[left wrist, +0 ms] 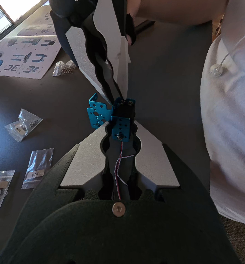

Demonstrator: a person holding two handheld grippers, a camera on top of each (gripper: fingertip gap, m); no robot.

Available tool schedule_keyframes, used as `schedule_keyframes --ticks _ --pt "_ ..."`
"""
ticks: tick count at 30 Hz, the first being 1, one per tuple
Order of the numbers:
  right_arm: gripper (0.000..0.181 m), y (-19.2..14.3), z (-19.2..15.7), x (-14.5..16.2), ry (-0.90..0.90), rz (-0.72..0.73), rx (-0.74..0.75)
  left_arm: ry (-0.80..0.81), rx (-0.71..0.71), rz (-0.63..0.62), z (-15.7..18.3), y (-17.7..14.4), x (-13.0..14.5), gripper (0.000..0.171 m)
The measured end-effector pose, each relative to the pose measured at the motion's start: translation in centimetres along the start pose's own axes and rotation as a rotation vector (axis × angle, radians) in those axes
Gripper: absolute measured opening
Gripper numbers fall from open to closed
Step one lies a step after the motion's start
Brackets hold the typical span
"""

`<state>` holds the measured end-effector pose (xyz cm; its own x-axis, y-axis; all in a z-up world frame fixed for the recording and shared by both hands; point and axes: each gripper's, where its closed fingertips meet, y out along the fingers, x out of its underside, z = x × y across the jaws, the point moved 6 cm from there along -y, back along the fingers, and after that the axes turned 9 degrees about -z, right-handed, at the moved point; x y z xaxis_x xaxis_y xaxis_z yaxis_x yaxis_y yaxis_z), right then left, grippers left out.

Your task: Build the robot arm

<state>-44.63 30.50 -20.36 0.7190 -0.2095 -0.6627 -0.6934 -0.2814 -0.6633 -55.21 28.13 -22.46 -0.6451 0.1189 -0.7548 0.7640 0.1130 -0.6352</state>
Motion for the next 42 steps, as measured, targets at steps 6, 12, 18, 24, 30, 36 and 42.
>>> schedule_keyframes --ticks 6,12,18,24,30,36,42 --pt "0.003 -0.3 0.8 -0.1 0.055 0.024 -0.094 -0.005 0.011 -0.003 -0.2 0.1 0.0 0.028" --pt "0.016 0.1 0.7 0.2 0.033 -0.012 -0.069 -0.002 0.014 0.001 -0.2 0.2 -0.1 0.028" --pt "0.014 0.0 0.8 0.1 0.054 -0.019 -0.111 -0.007 0.017 0.003 -0.3 0.3 -0.1 0.028" --pt "0.002 -0.4 1.1 0.2 0.076 0.028 -0.162 -0.014 0.023 0.002 -0.2 0.3 -0.1 0.028" --pt "0.013 -0.8 1.5 0.2 0.069 0.034 -0.111 -0.013 0.027 0.002 -0.3 0.3 -0.1 0.028" --pt "0.015 -1.2 1.4 0.2 0.052 0.041 -0.106 -0.011 0.033 0.0 -0.4 0.3 -0.1 0.029" --pt "0.022 -1.4 0.6 0.7 -0.015 0.026 -0.081 -0.022 0.031 -0.013 -0.4 0.3 -0.2 0.028"
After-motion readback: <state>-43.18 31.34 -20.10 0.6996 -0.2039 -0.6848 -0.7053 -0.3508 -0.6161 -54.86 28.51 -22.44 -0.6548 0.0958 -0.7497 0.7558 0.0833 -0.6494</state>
